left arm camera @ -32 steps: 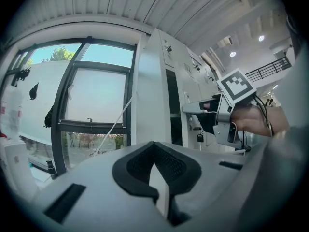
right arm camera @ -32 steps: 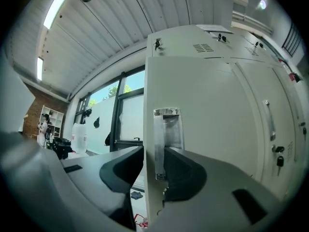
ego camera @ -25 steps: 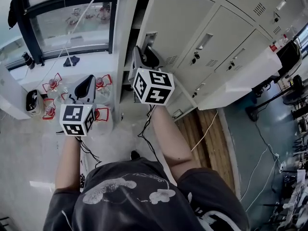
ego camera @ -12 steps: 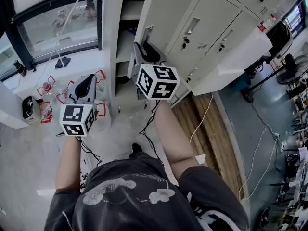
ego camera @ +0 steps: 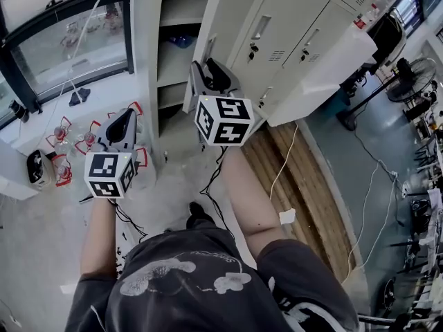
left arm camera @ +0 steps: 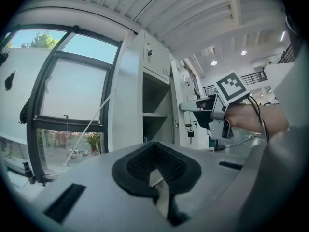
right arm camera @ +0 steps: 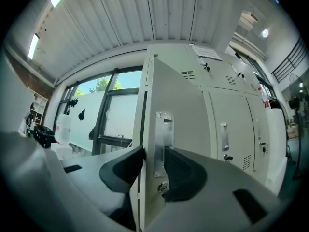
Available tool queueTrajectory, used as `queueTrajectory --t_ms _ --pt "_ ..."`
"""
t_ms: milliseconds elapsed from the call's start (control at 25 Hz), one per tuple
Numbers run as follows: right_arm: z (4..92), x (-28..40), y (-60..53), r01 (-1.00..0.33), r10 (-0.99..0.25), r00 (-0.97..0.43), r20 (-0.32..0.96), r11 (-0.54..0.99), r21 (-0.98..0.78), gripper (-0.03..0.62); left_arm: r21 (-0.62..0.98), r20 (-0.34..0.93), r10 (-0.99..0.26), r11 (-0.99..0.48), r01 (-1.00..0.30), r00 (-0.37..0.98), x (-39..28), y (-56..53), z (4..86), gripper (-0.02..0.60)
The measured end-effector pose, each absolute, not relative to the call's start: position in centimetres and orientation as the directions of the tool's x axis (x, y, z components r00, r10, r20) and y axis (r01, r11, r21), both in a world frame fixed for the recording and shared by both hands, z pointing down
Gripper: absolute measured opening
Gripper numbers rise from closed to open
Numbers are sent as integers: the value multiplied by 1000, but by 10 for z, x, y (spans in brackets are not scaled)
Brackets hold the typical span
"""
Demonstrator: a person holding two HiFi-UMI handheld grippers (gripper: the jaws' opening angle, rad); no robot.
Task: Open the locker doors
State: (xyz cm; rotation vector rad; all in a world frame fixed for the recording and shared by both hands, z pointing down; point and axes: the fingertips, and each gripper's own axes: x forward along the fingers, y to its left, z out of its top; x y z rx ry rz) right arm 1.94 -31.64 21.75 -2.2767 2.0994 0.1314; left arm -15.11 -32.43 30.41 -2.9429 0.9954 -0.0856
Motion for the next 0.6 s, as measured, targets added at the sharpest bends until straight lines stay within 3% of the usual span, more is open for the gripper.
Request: queueTrajectory --t_ms 320,600 --pt "219 33 -289 -985 -981 165 -100 -170 38 164 -46 49 -542 -840 -541 839 -132 -305 308 9" --pt "220 54 -256 -977 -971 206 -121 -212 35 118 -43 60 -500 -866 -499 864 -113 -285 315 9"
